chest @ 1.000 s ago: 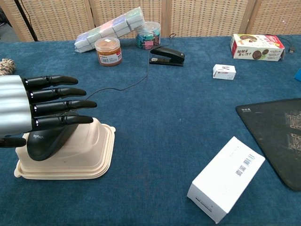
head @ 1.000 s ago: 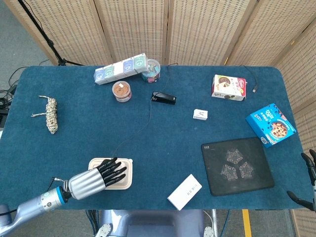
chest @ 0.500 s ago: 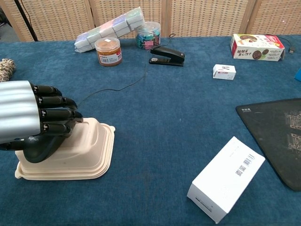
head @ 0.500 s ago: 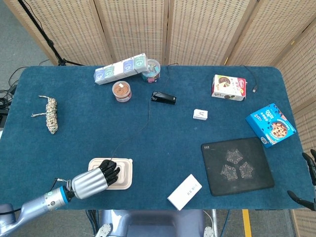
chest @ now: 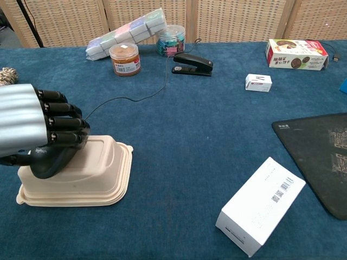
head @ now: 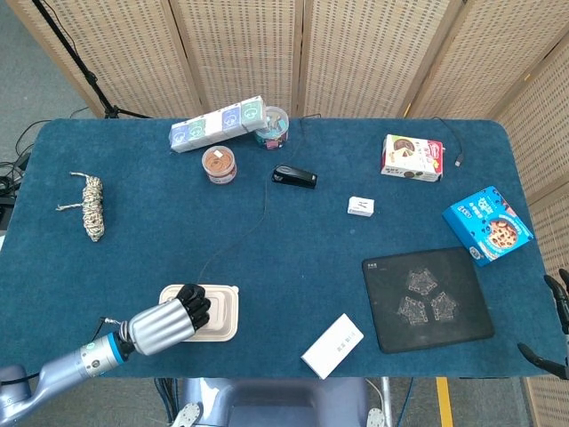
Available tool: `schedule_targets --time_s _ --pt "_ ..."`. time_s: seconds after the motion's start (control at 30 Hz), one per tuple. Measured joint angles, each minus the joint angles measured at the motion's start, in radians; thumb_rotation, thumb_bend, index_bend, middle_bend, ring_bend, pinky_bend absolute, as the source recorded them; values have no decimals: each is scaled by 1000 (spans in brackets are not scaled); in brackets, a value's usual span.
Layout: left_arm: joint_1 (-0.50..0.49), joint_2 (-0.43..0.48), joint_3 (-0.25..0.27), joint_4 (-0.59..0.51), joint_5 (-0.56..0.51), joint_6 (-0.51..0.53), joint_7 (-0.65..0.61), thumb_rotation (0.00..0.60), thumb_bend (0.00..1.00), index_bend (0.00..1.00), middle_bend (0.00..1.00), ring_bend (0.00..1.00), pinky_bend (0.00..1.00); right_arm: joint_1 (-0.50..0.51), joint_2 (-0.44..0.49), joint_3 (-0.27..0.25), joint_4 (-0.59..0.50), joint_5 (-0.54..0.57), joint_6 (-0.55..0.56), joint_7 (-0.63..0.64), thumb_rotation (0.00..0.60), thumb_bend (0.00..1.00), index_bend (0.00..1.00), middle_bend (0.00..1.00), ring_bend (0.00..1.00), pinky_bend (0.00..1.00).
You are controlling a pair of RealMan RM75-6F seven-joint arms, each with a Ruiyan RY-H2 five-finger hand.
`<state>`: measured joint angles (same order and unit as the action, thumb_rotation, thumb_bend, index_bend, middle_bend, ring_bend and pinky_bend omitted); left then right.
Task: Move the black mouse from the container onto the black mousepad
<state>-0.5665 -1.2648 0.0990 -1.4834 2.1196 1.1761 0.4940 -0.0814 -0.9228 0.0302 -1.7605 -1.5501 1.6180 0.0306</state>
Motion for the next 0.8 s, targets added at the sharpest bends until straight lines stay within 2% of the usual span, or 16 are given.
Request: schedule_targets --time_s 0.23,0.47,0.8 --pt "-15 8 -35 -18 -27 21 -1 600 212 618 366 313 404 2 -1 0 -1 2 -5 -3 600 0 0 0 0 0" --pt "-46 -6 -88 -38 -100 -24 7 600 212 618 366 316 404 2 3 0 -2 8 -8 7 600 0 0 0 0 0" --pt "-156 -148 -175 45 -186 -132 -5 600 212 618 366 313 404 9 11 5 1 28 -28 33 600 0 0 0 0 0"
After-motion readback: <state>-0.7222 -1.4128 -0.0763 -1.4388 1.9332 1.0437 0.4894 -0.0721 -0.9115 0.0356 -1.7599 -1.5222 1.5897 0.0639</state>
